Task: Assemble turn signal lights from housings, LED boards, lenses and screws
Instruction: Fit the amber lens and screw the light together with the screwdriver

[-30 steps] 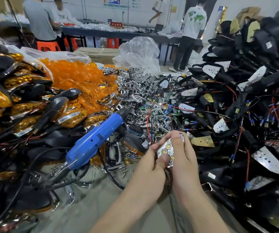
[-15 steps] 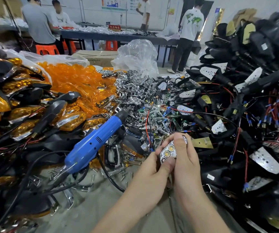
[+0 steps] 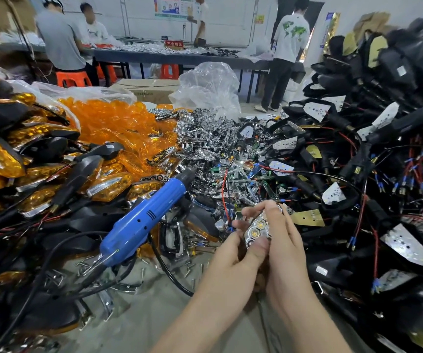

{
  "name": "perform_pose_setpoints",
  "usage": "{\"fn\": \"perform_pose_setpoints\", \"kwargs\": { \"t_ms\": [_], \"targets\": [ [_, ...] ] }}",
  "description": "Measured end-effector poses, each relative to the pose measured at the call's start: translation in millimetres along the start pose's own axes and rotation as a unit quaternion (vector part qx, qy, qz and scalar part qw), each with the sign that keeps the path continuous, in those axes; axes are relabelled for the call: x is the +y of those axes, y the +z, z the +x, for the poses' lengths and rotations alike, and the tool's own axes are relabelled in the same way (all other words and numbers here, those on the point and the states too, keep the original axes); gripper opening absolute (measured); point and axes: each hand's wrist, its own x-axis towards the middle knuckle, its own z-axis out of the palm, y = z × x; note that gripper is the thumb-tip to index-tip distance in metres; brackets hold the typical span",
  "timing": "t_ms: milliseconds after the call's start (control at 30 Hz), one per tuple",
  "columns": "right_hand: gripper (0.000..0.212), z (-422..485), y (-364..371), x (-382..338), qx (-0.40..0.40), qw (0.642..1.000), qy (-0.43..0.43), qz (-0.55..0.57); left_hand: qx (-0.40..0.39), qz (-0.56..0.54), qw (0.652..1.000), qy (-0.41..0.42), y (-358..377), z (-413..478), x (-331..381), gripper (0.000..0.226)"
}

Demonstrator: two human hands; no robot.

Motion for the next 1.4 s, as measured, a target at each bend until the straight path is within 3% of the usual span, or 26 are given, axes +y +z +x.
{"fn": "perform_pose_setpoints", "kwargs": {
  "t_ms": [67, 133, 233, 333, 433, 700, 833, 1000, 1167, 1400],
  "targets": [
    [0.024, -0.6, -1.1, -4.0, -0.010, 0.997, 0.035, 0.070, -0.019, -0.024, 1.000, 0.003, -1.2, -0.7, 1.9, 0.033],
    [0.021, -0.7, -1.1, -10.0, -0.008, 0.991, 0.060, 0.119, -0.016, 0.030, 0.999, 0.040, -6.6, -0.3, 5.7, 0.041],
    [0.024, 2.4, -2.8, -18.4, 0.013, 0.979, 0.093, 0.183, 0.101, 0.127, 0.979, 0.123, -24.9, 5.4, 10.3, 0.056],
    [0.030, 3.5, -9.2, -24.5, 0.032, 0.967, 0.103, 0.233, 0.223, 0.082, 0.961, 0.140, -46.5, 11.6, 16.9, 0.047],
    [0.024, 1.8, -11.2, -27.6, 0.013, 0.961, 0.112, 0.251, 0.279, 0.070, 0.948, 0.134, -59.8, 13.8, 19.0, 0.050],
    [0.018, -4.0, -1.9, -22.0, -0.093, 0.969, 0.164, 0.159, 0.280, 0.223, 0.916, 0.180, -59.4, 10.2, 15.6, 0.066],
    [0.019, -2.9, -0.3, -17.8, -0.100, 0.971, 0.168, 0.137, 0.268, 0.264, 0.910, 0.173, -57.0, 10.6, 10.5, 0.073],
    [0.021, -0.7, 1.3, -16.4, -0.078, 0.975, 0.170, 0.123, 0.255, 0.333, 0.891, 0.175, -53.8, 11.0, 5.3, 0.061],
    [0.015, -0.7, 6.7, -12.3, -0.055, 0.977, 0.176, 0.109, 0.216, 0.355, 0.890, 0.188, -52.9, 10.8, 5.1, 0.016],
    [0.010, -0.8, 7.7, -10.4, -0.060, 0.977, 0.160, 0.125, 0.206, 0.330, 0.901, 0.191, -60.1, 12.5, 19.5, 0.019]
  ]
}}
